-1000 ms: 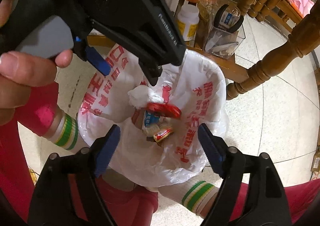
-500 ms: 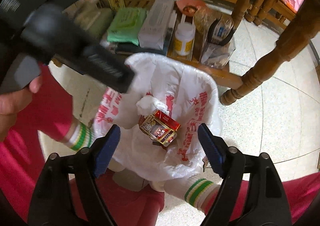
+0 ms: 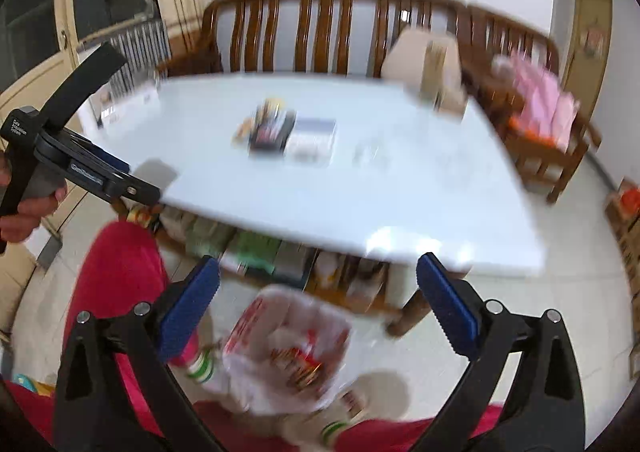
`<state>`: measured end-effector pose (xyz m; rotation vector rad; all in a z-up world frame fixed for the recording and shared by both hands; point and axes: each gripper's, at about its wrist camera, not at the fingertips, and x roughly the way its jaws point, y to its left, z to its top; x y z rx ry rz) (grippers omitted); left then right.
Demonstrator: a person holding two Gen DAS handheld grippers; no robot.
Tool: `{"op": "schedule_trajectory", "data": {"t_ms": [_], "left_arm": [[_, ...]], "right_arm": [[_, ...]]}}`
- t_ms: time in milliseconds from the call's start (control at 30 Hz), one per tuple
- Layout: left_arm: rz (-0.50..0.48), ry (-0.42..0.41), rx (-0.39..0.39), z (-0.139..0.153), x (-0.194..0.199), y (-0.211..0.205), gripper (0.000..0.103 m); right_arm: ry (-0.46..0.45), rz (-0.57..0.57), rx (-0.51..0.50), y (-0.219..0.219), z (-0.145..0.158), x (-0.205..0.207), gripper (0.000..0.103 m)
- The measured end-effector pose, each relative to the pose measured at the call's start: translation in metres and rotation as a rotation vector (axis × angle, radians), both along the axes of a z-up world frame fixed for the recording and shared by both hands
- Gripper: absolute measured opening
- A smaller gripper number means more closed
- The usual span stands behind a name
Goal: Collect trash
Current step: 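Raise both tools back up toward the items left on the table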
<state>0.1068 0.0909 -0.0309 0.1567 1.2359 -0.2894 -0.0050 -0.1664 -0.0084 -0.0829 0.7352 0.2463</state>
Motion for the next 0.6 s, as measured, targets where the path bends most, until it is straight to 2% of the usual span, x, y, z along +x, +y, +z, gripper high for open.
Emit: {"op": "schedule_trajectory", "data": {"t_ms": [133,300,500,600], "left_arm": [[0.015,-0.039,0.000,0.051,0.014,0.011,0.094],[0.005,-0.072,0.024,0.091,0.026,0.014,0.095],[-0.035,-0.088,0.061,0.116,0.042,0.007,0.095],[-0.047,-0.084,0.064,0.114,0.056,0.003,0.095]], "right_arm": [[-0.079,-0.012,-0.046,-0.013,0.048,0.010,0.096],[-0.143,-0.011,-0.057,-0.025,0.097,0.023,0.096],[-0.180,-0.016,-0.044,-0.034,0.130,0.038,0.096],[-0.185,-0.020,-0.023,-0.040,0.139,0.050,0.096]]}}
